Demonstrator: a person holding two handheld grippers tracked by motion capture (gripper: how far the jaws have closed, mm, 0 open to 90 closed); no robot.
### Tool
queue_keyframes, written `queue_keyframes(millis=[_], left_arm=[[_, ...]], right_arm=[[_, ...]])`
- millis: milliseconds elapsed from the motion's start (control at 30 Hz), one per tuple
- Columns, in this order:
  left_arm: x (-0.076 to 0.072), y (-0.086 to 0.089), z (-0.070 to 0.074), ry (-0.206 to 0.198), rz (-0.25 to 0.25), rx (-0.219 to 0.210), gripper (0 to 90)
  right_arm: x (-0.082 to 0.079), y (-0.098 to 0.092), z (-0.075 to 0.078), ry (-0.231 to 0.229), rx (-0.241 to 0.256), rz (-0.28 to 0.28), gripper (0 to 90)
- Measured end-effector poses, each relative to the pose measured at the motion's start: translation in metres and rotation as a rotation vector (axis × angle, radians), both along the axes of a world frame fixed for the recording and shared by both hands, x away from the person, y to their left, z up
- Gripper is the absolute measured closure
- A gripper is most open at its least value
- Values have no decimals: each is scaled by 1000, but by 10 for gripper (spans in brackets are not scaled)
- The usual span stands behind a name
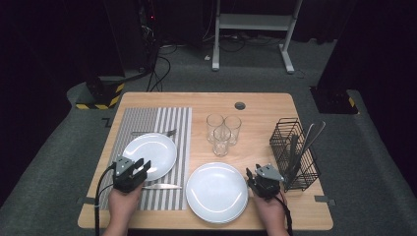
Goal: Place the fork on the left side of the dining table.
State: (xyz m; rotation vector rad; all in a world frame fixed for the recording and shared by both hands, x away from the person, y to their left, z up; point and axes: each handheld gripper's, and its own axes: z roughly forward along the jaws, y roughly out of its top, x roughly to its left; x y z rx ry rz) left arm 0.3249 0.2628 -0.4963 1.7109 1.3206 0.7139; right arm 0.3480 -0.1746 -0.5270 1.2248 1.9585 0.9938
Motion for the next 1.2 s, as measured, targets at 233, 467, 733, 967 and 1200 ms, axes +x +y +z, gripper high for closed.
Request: queue_keyframes(millis=[233, 467, 733, 967, 1200], left_arm=[[-8, 1, -8, 7, -12, 2, 600], [-11, 2, -14, 12, -22, 19, 546], [-12, 7, -16, 21, -39, 15, 455], [-12, 9, -17, 30, -55, 23, 409], [-15, 14, -17, 34, -58, 32, 370]], right_arm=[[1, 1, 2, 2, 11, 15, 566], [3, 4, 14, -6, 27, 29, 533], [7, 11, 27, -22, 56, 34, 455], [13, 17, 34, -24, 94, 41, 392], [20, 28, 40, -33, 128, 58, 343]])
